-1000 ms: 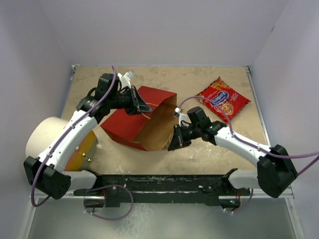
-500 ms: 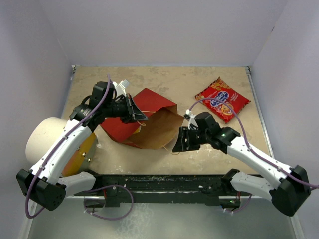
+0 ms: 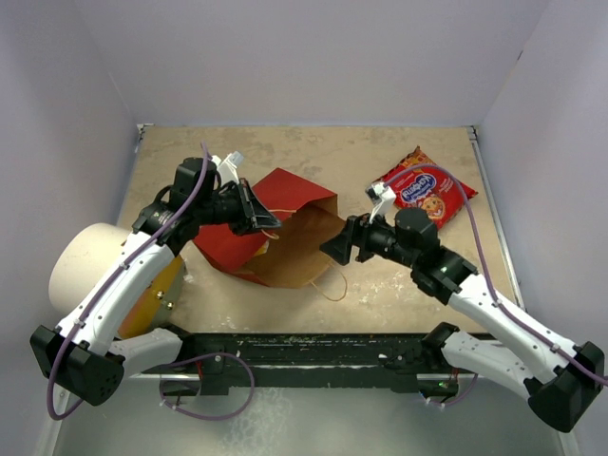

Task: Take the snacks out of the paper bag
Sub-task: Take out the snack from the paper bag.

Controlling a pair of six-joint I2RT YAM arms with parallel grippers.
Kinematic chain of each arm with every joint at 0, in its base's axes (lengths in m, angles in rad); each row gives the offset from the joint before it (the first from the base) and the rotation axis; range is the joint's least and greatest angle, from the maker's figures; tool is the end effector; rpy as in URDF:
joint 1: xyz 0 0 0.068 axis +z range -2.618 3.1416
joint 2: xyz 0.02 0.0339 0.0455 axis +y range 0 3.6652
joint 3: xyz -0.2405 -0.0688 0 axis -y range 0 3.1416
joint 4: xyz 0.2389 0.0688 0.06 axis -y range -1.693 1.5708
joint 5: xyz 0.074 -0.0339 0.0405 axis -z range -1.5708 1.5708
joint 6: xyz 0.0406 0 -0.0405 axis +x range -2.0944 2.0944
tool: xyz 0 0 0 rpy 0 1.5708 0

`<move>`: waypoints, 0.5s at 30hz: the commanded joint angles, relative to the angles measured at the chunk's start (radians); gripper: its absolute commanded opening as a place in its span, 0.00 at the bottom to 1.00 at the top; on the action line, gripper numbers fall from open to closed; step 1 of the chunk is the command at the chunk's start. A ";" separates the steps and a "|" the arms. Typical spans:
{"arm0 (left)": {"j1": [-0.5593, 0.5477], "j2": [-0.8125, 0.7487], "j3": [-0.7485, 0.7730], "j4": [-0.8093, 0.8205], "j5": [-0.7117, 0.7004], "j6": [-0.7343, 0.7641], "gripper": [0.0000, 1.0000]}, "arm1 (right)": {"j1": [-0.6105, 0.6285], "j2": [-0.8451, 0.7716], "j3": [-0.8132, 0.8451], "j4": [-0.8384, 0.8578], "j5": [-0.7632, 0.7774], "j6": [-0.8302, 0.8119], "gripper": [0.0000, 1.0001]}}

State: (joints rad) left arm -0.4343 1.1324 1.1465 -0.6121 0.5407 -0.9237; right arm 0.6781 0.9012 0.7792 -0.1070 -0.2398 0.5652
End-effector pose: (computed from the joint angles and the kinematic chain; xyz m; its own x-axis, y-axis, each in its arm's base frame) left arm 0.2142 -0.1224 0.3334 -0.9036 -0.3349 -0.2670 0.0427 0.5500 -0.8341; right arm 0.1697 0.1491 0.3068 -0.5721 0.2072 -0.7936 -0.5720 0.5926 0.5671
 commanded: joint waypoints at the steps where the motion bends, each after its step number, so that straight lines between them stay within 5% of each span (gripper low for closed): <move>1: -0.001 -0.006 0.020 0.064 -0.034 0.081 0.00 | 0.028 0.001 -0.196 0.577 0.102 -0.013 0.81; 3: -0.001 -0.006 -0.005 0.100 -0.019 0.068 0.00 | 0.043 0.036 -0.252 0.756 0.115 -0.071 0.80; 8: -0.001 -0.006 -0.020 0.176 0.000 0.055 0.00 | 0.068 0.167 -0.254 0.879 0.097 -0.172 0.80; 15: -0.004 0.017 0.002 0.230 0.005 0.039 0.00 | 0.117 0.359 -0.233 0.959 0.306 0.070 0.74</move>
State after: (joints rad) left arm -0.4343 1.1408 1.1217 -0.4774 0.5312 -0.8940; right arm 0.7612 1.1896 0.5121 0.6838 -0.0818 0.5102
